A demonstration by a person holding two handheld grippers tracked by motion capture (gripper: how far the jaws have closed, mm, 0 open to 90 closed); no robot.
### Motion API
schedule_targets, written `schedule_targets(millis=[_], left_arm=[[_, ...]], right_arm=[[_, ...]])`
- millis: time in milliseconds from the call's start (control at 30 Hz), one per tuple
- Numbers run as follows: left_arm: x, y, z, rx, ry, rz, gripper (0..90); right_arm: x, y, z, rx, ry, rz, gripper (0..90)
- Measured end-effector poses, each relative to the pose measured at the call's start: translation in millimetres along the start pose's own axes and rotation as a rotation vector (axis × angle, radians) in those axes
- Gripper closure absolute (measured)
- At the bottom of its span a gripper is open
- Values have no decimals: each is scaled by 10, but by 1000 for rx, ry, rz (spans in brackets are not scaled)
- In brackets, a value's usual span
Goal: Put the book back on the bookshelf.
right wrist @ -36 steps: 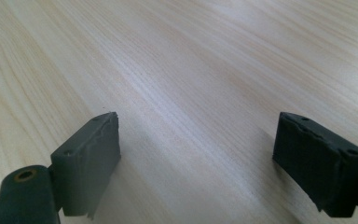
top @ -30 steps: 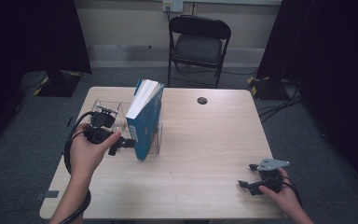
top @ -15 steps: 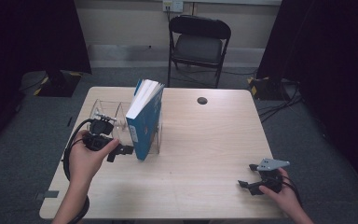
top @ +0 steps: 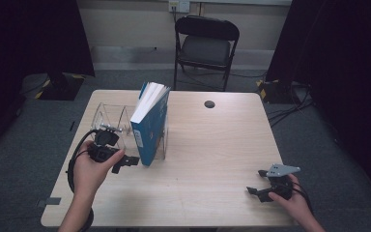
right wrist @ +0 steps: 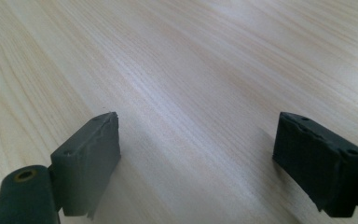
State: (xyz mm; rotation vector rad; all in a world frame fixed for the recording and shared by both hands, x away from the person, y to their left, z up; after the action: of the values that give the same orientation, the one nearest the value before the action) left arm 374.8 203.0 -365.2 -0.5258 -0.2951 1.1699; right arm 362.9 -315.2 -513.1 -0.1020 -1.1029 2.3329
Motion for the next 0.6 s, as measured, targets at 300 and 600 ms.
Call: schedule_targets(millis=[300,600], left_arm=[[13,80,-94,11,1,4,211],[43,157,-182,21,21,19,212]], right_arm=[[0,0,0,0,0,0,139],[0,0,0,0,0,0,139]])
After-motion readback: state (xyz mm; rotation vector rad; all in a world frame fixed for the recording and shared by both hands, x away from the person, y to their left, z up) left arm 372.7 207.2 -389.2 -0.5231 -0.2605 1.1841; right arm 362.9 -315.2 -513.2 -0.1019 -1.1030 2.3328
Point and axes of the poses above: each handheld gripper's, and its own axes: z roughly backward along the jaws, y roughly out of its underside, x roughly to its left, the point moved 2 cm from there along -z, roughly forward along the jaws, and after that the axes turned 14 degrees about -y, right-handed, at the moved point
